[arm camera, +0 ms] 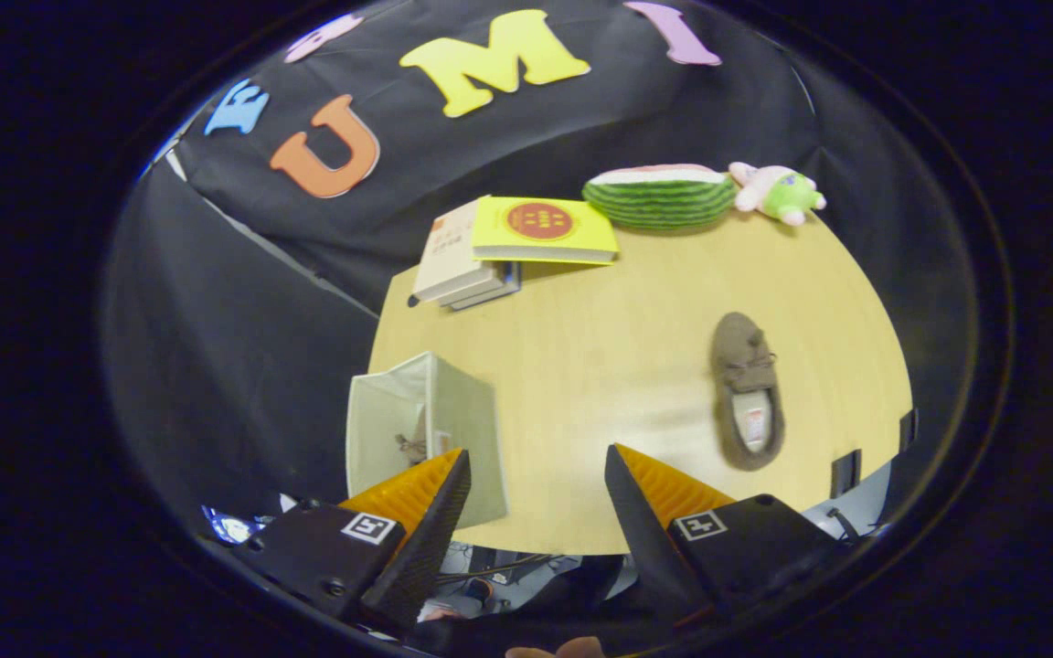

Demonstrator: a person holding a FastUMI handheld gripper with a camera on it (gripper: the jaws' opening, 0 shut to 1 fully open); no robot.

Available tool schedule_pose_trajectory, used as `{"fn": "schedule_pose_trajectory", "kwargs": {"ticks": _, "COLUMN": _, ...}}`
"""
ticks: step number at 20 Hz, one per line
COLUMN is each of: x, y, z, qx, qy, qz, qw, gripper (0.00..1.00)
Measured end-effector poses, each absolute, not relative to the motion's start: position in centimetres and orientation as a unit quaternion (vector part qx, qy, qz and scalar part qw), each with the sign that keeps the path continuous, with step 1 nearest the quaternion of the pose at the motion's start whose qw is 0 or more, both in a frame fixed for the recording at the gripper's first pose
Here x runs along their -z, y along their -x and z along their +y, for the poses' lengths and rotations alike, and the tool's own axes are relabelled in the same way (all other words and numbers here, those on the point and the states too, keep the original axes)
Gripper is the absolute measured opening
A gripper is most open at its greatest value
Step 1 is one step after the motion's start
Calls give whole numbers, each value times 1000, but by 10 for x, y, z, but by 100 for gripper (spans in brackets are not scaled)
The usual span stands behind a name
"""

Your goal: Open the storage box then place both shoes into the box .Put the left shoe in first, then the right shoe, with the right side of both shoes facing outward in a uniform manner.

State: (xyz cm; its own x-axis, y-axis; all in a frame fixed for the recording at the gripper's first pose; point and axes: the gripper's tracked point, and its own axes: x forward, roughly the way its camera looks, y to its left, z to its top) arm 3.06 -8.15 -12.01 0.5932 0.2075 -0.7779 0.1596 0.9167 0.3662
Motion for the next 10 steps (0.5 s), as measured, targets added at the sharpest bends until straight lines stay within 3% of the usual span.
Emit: {"fn": "schedule_pose_trajectory", "kwargs": {"ticks": 10, "x": 224, "y": -34, "z": -256, "qx": 68, "qy": -155, "qz": 502, "qw": 848, "gripper": 95}}
